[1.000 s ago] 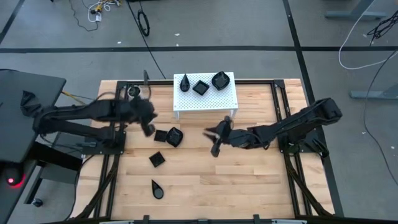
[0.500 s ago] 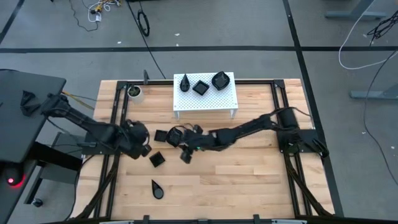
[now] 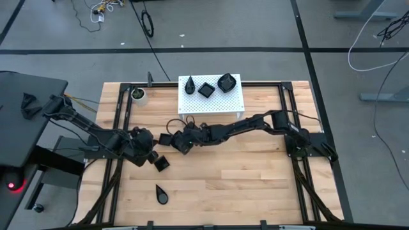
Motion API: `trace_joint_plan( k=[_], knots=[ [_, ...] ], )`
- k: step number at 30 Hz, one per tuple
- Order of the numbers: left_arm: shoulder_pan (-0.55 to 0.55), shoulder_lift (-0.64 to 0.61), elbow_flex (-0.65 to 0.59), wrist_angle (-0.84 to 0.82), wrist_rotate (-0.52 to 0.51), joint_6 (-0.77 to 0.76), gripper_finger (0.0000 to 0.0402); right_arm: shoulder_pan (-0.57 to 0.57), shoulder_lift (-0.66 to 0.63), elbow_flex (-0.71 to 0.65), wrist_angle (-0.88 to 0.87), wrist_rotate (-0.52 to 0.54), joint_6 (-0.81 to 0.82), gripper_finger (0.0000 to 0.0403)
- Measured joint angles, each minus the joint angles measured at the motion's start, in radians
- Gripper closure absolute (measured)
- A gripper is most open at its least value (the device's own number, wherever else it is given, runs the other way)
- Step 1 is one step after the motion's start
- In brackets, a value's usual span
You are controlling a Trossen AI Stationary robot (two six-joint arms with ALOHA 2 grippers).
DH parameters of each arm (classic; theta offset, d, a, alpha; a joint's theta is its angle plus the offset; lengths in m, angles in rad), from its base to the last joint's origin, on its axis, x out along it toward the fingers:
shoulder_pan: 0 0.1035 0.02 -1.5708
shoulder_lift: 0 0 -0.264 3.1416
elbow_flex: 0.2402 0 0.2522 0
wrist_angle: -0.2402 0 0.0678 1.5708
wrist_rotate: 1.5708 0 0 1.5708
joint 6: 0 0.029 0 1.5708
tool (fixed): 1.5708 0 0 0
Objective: Pick & Place Mini shaped plates
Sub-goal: Stack the black leaf-shaped plate on top of the other black leaf-shaped plate on the shelf
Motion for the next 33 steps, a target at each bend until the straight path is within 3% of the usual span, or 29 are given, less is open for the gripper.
trace_joint_plan(
  k=[11,22,29,33],
  knots=[
    [0.000,0.000,0.000,0.021,-0.039,0.030,0.0385,-0.012,0.015,-0.030,0.067,-0.053,0.025,0.0284],
    [0.000,0.000,0.000,0.023,-0.039,0.033,0.0385,-0.009,0.020,-0.039,0.110,-0.089,0.015,0.0287],
    [0.000,0.000,0.000,0.026,-0.032,0.032,0.0385,-0.001,-0.027,-0.039,0.068,-0.184,-0.026,0.0245],
    [0.000,0.000,0.000,0.027,-0.032,0.032,0.0385,0.009,-0.066,-0.037,0.006,-0.161,0.010,0.0207]
  ],
)
